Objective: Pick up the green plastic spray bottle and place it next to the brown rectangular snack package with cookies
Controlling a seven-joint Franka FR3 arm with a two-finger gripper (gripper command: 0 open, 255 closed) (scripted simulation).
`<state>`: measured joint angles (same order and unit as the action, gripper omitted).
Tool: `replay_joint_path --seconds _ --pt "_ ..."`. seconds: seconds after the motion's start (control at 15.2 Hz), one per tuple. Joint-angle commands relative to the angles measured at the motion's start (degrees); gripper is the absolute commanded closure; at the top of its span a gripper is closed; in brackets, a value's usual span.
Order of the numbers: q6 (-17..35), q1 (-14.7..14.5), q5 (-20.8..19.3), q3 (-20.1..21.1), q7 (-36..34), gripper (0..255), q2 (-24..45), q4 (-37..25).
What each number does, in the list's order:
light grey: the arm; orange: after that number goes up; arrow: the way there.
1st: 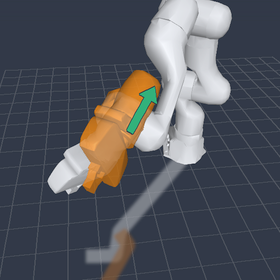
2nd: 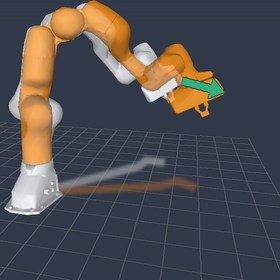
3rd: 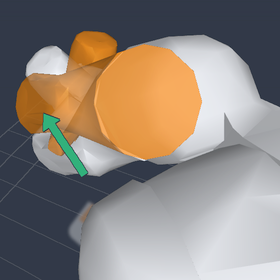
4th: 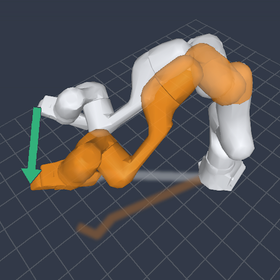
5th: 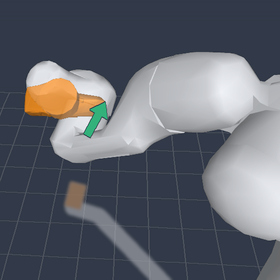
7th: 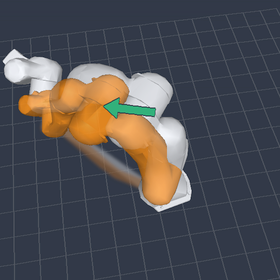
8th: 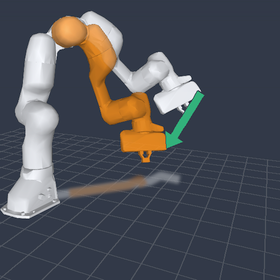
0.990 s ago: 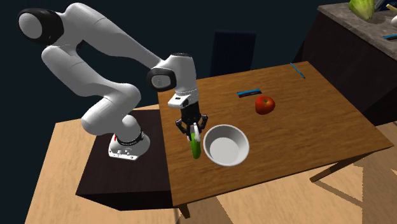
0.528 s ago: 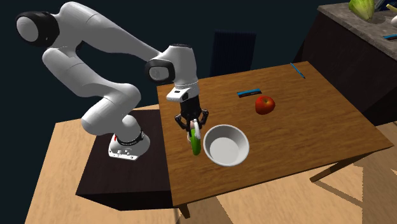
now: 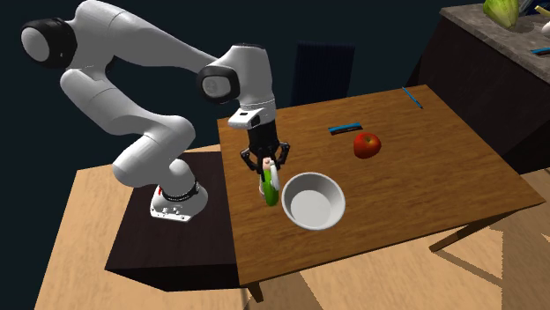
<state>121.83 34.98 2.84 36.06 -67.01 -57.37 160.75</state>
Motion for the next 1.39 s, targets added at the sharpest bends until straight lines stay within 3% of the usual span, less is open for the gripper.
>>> replay_joint_path --seconds 0.0,1.32 --pt "-1.6 0.1 -0.3 -0.8 0.6 255 -0.5 -1.2" --pt "-14.9 2.7 -3.7 -6.4 5.8 255 -0.5 -15.6"
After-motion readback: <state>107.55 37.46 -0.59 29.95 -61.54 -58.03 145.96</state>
